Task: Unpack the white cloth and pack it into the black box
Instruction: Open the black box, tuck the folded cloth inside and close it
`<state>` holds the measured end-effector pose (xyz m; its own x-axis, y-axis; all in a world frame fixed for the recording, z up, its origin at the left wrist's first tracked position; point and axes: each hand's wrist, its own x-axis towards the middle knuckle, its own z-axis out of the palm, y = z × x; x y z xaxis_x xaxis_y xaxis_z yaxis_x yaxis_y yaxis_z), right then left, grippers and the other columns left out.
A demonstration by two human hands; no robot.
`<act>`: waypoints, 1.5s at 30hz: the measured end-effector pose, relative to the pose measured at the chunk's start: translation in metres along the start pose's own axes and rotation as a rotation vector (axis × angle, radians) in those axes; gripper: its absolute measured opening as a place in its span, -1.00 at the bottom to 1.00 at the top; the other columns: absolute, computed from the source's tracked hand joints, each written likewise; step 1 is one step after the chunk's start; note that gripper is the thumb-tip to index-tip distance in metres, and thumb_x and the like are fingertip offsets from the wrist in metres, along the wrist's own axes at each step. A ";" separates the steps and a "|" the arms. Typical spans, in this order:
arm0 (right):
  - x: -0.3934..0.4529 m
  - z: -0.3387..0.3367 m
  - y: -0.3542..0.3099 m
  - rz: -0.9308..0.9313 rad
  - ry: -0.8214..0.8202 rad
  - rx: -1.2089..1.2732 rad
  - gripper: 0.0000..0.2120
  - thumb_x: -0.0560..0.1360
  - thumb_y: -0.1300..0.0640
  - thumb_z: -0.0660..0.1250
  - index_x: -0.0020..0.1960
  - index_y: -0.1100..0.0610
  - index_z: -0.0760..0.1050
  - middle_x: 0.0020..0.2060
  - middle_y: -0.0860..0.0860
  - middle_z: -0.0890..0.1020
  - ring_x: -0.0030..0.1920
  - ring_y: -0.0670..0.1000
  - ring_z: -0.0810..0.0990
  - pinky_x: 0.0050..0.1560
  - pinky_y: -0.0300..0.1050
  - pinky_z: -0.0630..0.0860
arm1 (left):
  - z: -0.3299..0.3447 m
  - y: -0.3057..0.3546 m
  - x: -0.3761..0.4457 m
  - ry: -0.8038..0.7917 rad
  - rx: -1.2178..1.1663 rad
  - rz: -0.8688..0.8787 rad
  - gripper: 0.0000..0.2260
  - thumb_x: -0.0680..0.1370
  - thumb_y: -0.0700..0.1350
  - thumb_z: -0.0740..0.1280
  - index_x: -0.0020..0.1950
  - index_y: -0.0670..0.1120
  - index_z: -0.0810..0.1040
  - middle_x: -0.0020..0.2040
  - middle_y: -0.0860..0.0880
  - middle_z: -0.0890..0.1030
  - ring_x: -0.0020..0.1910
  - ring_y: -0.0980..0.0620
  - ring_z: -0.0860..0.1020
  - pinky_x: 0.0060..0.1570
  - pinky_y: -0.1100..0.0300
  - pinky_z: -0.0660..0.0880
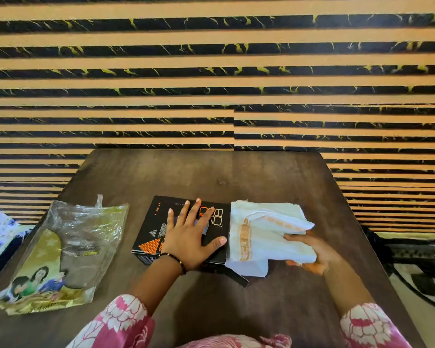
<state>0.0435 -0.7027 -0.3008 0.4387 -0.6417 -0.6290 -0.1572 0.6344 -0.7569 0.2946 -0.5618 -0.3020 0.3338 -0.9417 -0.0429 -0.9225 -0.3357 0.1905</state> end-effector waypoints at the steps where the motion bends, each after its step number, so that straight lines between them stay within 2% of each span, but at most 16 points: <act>1: 0.001 0.001 0.002 -0.004 -0.036 -0.044 -0.57 0.50 0.27 0.26 0.35 0.24 0.32 0.14 0.20 0.57 -0.16 0.11 0.62 -0.35 0.00 0.59 | 0.000 0.001 0.000 -0.001 -0.002 -0.001 -0.13 0.22 0.54 -0.35 0.47 0.23 -0.08 0.56 0.04 -0.11 0.52 -0.04 -0.19 0.43 -0.19 -0.29; 3: 0.004 0.002 0.005 -0.004 -0.092 -0.123 -0.55 0.47 0.26 0.30 0.34 0.18 0.34 0.06 0.17 0.60 -0.17 0.11 0.67 -0.38 0.01 0.58 | -0.001 0.001 0.001 -0.005 -0.021 -0.012 -0.11 0.20 0.55 -0.38 0.48 0.22 -0.08 0.56 0.04 -0.12 0.52 -0.03 -0.20 0.43 -0.19 -0.30; 7: 0.007 -0.004 0.015 -0.010 -0.128 -0.113 -0.50 0.45 0.28 0.31 0.37 0.09 0.31 0.16 0.22 0.55 -0.03 0.20 0.62 -0.40 0.01 0.59 | -0.004 0.002 0.005 0.003 -0.084 -0.037 -0.06 0.16 0.54 -0.46 0.47 0.23 -0.02 0.55 0.06 -0.10 0.52 0.00 -0.19 0.43 -0.15 -0.33; 10: 0.007 -0.007 0.018 -0.010 -0.131 -0.105 -0.48 0.44 0.33 0.31 0.34 0.01 0.33 0.12 0.18 0.56 0.02 0.24 0.59 -0.42 0.02 0.58 | -0.006 0.005 0.004 0.007 -0.151 -0.064 -0.05 0.15 0.56 -0.43 0.45 0.25 0.07 0.55 0.08 -0.04 0.52 0.02 -0.16 0.44 -0.16 -0.30; 12: 0.008 -0.006 0.019 -0.026 -0.127 -0.115 -0.51 0.45 0.34 0.31 0.30 -0.01 0.35 0.07 0.15 0.58 -0.01 0.23 0.59 -0.43 0.03 0.58 | -0.009 0.012 0.005 0.008 -0.196 -0.111 -0.08 0.16 0.60 -0.28 0.42 0.24 0.15 0.55 0.07 0.02 0.53 0.00 -0.13 0.43 -0.20 -0.29; 15: 0.007 -0.006 0.016 -0.018 -0.121 -0.124 -0.50 0.41 0.28 0.39 0.29 0.02 0.37 0.07 0.15 0.60 0.00 0.21 0.61 -0.36 0.07 0.58 | -0.017 0.028 0.013 -0.049 -0.213 -0.197 -0.22 0.26 0.52 0.10 0.39 0.18 0.18 0.54 0.02 0.03 0.52 -0.11 -0.13 0.37 -0.34 -0.26; 17: 0.005 -0.005 0.013 -0.010 -0.120 -0.136 -0.51 0.39 0.11 0.44 0.28 0.04 0.39 0.10 0.15 0.60 0.02 0.20 0.61 -0.31 0.07 0.59 | -0.020 0.038 0.017 -0.132 -0.157 -0.238 -0.15 0.27 0.43 0.27 0.44 0.15 0.07 0.55 -0.02 -0.06 0.51 -0.20 -0.20 0.32 -0.43 -0.23; 19: 0.003 -0.002 0.010 -0.011 -0.077 -0.147 -0.66 0.48 -0.04 0.30 0.21 0.02 0.42 0.06 0.13 0.62 0.00 0.17 0.63 -0.29 0.08 0.59 | -0.019 0.046 0.019 -0.212 -0.085 -0.269 -0.03 0.25 0.38 0.35 0.48 0.12 -0.10 0.54 -0.07 -0.20 0.48 -0.26 -0.29 0.29 -0.48 -0.20; 21: 0.005 -0.001 0.008 -0.004 -0.018 -0.145 -0.69 0.52 -0.11 0.19 0.18 0.00 0.42 0.02 0.10 0.63 -0.03 0.15 0.63 -0.28 0.07 0.60 | -0.015 0.053 0.018 -0.261 -0.021 -0.282 0.06 0.25 0.34 0.39 0.48 0.09 -0.24 0.52 -0.11 -0.32 0.44 -0.31 -0.36 0.25 -0.51 -0.21; 28: 0.009 0.007 0.005 -0.008 0.009 -0.116 -0.73 0.57 0.04 0.16 0.26 0.03 0.35 -0.01 0.08 0.61 -0.06 0.14 0.61 -0.28 0.06 0.57 | -0.008 0.059 0.020 -0.272 0.017 -0.329 0.07 0.29 0.26 0.40 0.46 0.08 -0.35 0.49 -0.14 -0.39 0.41 -0.32 -0.41 0.21 -0.51 -0.29; 34: 0.000 0.007 0.011 -0.097 -0.082 -0.143 -0.69 0.55 0.26 0.20 0.22 -0.05 0.36 0.06 0.07 0.60 -0.01 0.17 0.63 -0.40 0.00 0.60 | -0.001 0.057 0.015 -0.169 0.014 -0.273 -0.11 0.39 0.38 0.14 0.48 0.05 -0.30 0.50 -0.15 -0.35 0.43 -0.30 -0.40 0.22 -0.48 -0.33; 38: -0.001 0.006 0.020 -0.171 -0.067 -0.140 -0.58 0.52 0.35 0.21 0.28 -0.02 0.39 0.06 0.02 0.62 0.05 0.07 0.60 -0.20 -0.10 0.59 | -0.003 0.056 0.016 -0.206 -0.015 -0.259 -0.11 0.37 0.43 0.10 0.48 0.06 -0.28 0.51 -0.13 -0.33 0.44 -0.29 -0.38 0.25 -0.46 -0.30; 40: -0.004 0.009 0.021 -0.206 -0.067 -0.135 -0.61 0.50 0.34 0.24 0.18 -0.07 0.46 0.00 -0.03 0.65 -0.04 -0.01 0.64 -0.23 -0.16 0.60 | -0.008 0.051 0.017 -0.226 -0.043 -0.215 -0.13 0.37 0.45 0.10 0.49 0.09 -0.21 0.53 -0.09 -0.29 0.46 -0.26 -0.34 0.29 -0.43 -0.25; 42: -0.005 0.010 0.021 -0.232 -0.060 -0.110 -0.69 0.49 0.31 0.27 0.09 -0.07 0.50 -0.04 -0.04 0.66 -0.11 -0.01 0.65 -0.29 -0.15 0.62 | -0.016 0.040 0.017 -0.217 -0.139 -0.166 -0.21 0.37 0.45 0.11 0.49 0.16 -0.05 0.55 -0.02 -0.18 0.50 -0.18 -0.23 0.35 -0.37 -0.14; 45: -0.004 0.014 0.021 -0.200 -0.059 -0.050 -0.70 0.52 0.32 0.22 0.14 -0.01 0.45 0.00 0.04 0.61 -0.09 0.11 0.62 -0.33 -0.02 0.65 | -0.022 0.019 0.014 -0.131 -0.216 -0.108 -0.30 0.32 0.45 0.01 0.43 0.27 0.12 0.55 0.08 -0.02 0.49 -0.05 -0.07 0.39 -0.25 -0.02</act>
<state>0.0507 -0.6811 -0.3121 0.5167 -0.7253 -0.4549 -0.1049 0.4737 -0.8744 0.2858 -0.5807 -0.2769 0.3874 -0.9004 -0.1979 -0.8155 -0.4348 0.3819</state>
